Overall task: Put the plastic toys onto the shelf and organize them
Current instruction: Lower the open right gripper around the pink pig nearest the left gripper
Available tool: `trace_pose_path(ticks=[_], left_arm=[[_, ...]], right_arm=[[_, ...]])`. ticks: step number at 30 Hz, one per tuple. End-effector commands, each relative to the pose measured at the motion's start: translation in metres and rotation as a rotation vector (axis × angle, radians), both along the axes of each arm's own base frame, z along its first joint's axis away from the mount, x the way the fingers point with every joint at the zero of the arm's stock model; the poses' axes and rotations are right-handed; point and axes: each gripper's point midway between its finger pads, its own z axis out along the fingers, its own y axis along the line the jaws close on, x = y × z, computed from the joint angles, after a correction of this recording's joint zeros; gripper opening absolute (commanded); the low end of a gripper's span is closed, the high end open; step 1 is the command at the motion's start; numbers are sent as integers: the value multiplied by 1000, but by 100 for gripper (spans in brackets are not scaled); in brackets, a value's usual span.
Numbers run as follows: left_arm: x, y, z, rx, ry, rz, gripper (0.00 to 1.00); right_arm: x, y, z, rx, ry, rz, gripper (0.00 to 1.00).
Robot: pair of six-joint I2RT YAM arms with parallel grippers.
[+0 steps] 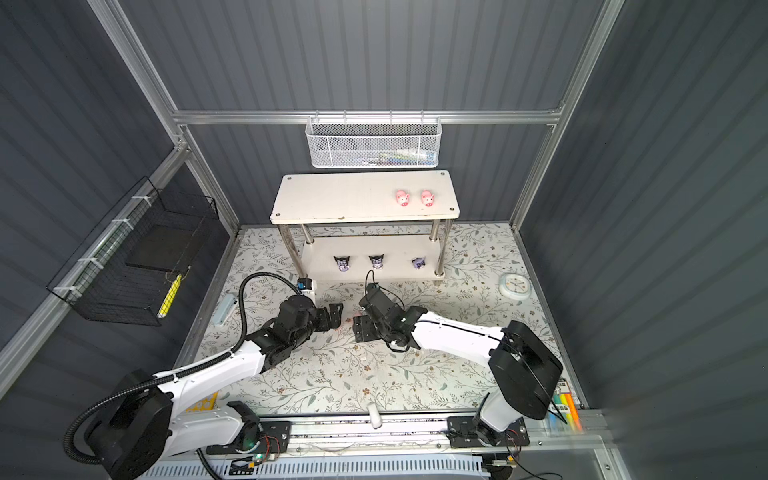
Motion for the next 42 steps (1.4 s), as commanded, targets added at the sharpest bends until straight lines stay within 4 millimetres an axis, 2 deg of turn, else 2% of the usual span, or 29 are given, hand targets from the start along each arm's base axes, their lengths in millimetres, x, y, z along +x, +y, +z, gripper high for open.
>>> trace_pose_path(ticks=[1, 10, 23, 32, 42], left_arm=[[-2, 19, 3, 14, -13, 79, 99], [-9, 37, 5, 41, -29, 131, 99], [-10, 42, 4, 48, -33, 142, 99], [-9, 43, 2, 47, -30, 143, 99], [-8, 42, -1, 46, -27, 141, 99]], right_arm=[[13, 10, 3, 7, -14, -24, 78], [32, 22, -18, -75, -16, -30, 73], [46, 25, -46, -197, 8, -50, 68], [48, 29, -58, -229, 25, -37, 62], [52, 35, -61, -233, 29, -23, 58]])
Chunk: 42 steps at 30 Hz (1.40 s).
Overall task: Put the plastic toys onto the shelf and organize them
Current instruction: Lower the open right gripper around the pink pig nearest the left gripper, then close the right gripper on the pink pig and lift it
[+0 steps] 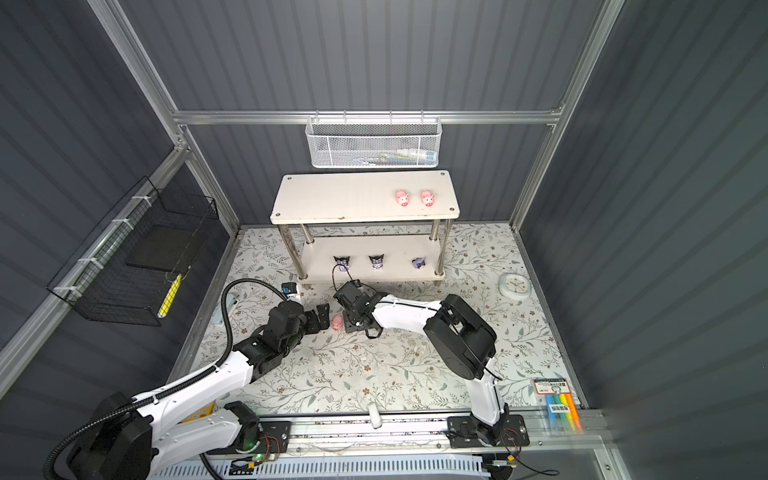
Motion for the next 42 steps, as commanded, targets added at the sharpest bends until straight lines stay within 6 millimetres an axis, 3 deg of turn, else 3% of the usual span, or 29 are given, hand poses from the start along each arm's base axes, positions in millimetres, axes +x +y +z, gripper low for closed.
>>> trace_pose_path(ticks=[1, 18, 29, 39, 42], left_arm=[[0, 5, -4, 3, 2, 14, 99], [3, 4, -6, 6, 8, 12, 99], [3, 5, -7, 2, 12, 14, 99], [2, 6, -12, -1, 18, 15, 99], [2, 6, -12, -3, 19, 16, 99]], right_arm=[[2, -1, -6, -29, 6, 5, 57], [3, 4, -16, -47, 23, 23, 43], [9, 12, -18, -41, 18, 29, 51], [5, -1, -22, -90, 24, 17, 30], [3, -5, -15, -94, 16, 17, 29]])
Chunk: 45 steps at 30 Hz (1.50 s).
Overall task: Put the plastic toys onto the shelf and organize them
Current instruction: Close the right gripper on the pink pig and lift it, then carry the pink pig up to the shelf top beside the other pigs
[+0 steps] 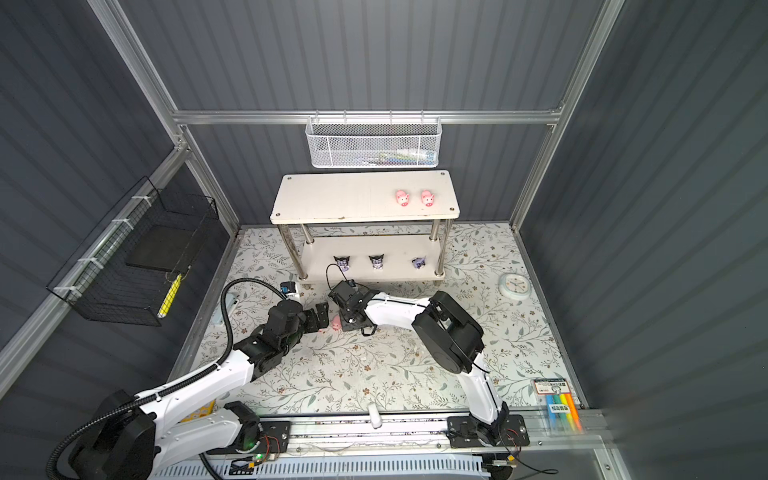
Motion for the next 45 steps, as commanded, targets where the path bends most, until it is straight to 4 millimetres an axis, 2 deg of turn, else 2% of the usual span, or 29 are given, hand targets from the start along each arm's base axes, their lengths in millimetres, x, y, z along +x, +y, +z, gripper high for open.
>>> trace_pose_path(ticks=[1, 7, 11, 16, 19, 25, 30, 36, 41, 45], left_arm=[[-2, 3, -9, 1, 16, 5, 99], [-2, 5, -8, 3, 15, 8, 99], [-2, 6, -9, 4, 16, 9, 99], [-1, 4, -11, -3, 18, 5, 99], [0, 2, -12, -8, 20, 1, 99], [1, -1, -16, -14, 28, -12, 99], [-1, -3, -17, -23, 32, -21, 99], [-2, -4, -18, -28, 34, -29, 99], [-3, -4, -17, -29, 31, -33, 99], [-4, -4, -20, -29, 34, -33, 99]], right_arm=[[-6, -17, 4, -49, 1, -7, 29], [-17, -36, 40, -67, -24, 10, 30], [-29, -59, 75, -83, -46, 18, 31], [-40, -82, 133, -55, -107, 28, 31], [-43, -93, 175, -28, -151, 31, 31], [-36, -105, 254, 11, -244, 60, 31], [-22, -109, 317, 20, -334, 66, 32], [5, -107, 360, 59, -409, 45, 31], [30, -99, 379, 89, -445, 36, 31], [52, -91, 383, 101, -468, 23, 31]])
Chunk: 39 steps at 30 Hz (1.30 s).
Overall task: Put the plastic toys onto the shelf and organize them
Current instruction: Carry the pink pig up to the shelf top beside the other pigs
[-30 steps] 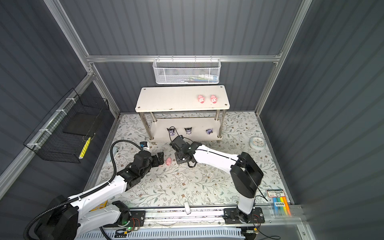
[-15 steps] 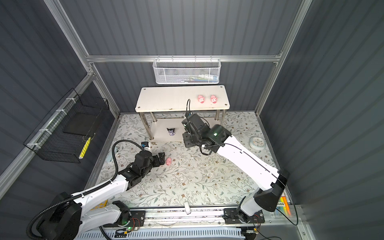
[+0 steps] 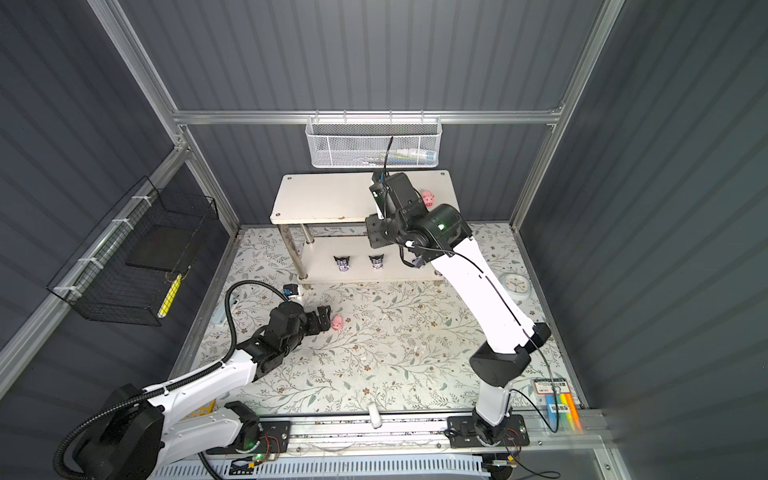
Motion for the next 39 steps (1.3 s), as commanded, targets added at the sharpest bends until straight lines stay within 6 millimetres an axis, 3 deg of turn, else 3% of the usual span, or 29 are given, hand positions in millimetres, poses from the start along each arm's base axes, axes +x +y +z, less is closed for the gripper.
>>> trace_pose_path(ticks=[1, 14, 39], left_arm=[[-2, 2, -5, -11, 10, 2, 99], [-2, -2, -12, -20, 24, -12, 99], [-2, -2, -20, -13, 38, -13, 99]], right_arm=[[11, 2, -2, -18, 1, 6, 31], [66, 3, -7, -19, -68, -44, 32], [108, 14, -17, 62, -94, -38, 31]])
